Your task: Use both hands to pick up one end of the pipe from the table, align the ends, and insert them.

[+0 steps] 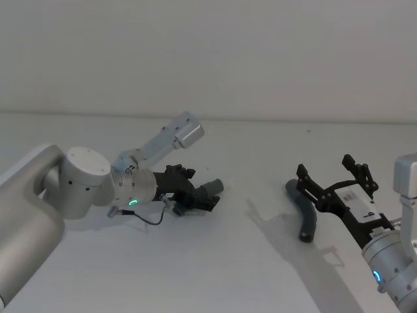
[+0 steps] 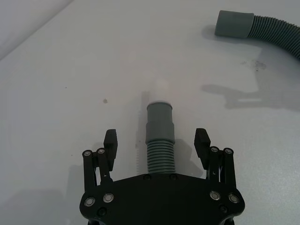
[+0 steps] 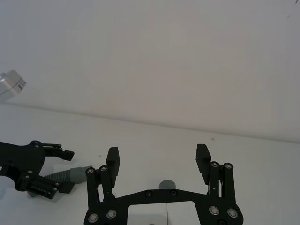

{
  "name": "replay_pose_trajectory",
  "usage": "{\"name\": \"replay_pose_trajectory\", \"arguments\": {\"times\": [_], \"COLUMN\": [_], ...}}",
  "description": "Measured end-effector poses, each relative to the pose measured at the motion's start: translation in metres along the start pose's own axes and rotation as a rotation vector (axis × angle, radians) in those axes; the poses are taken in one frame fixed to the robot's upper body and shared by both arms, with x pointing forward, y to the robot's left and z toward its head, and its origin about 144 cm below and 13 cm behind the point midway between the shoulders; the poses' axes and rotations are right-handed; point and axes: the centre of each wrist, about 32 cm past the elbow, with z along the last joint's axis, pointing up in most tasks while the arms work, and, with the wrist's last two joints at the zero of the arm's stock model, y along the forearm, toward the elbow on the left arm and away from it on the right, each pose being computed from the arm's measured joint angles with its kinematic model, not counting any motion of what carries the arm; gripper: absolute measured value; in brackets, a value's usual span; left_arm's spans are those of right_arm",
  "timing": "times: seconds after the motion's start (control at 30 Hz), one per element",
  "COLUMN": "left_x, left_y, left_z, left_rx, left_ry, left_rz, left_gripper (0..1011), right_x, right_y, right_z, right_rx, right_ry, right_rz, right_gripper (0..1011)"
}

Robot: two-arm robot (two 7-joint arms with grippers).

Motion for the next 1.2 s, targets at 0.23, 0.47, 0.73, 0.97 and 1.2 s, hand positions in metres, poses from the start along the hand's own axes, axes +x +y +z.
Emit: {"name": "replay_pose_trajectory", "arguments": {"times": [0.23, 0.47, 0.73, 0.97, 1.2], "left_x": [0.0002, 0.0003, 0.0003, 0.0003, 0.0005], "left_y": [-0.0022, -0.0036, -0.0044, -0.0047, -0.0048], "left_z": [0.0012, 0.0018, 0.0021, 0.0022, 0.0025], "left_rx": [0.006, 0.011, 0.013, 0.014, 0.015], "left_ry": [0.01, 0.015, 0.018, 0.02, 0.02], "left_rz": [0.0, 0.0, -0.001, -0.001, -0.001], "left_gripper": [1001, 969, 792, 585, 367], "right_x": [0.0, 0.0, 0.0, 0.0, 0.0], "right_y": [0.0, 0.0, 0.0, 0.0, 0.0], "right_z": [0.0, 0.0, 0.0, 0.0, 0.0], "right_rx": [0.0, 0.0, 0.0, 0.0, 0.0], "right_ry": [0.0, 0.0, 0.0, 0.0, 0.0], "right_rz": [0.0, 0.0, 0.0, 0.0, 0.0], "right_gripper": [1000, 1000, 1000, 1000, 1000]}}
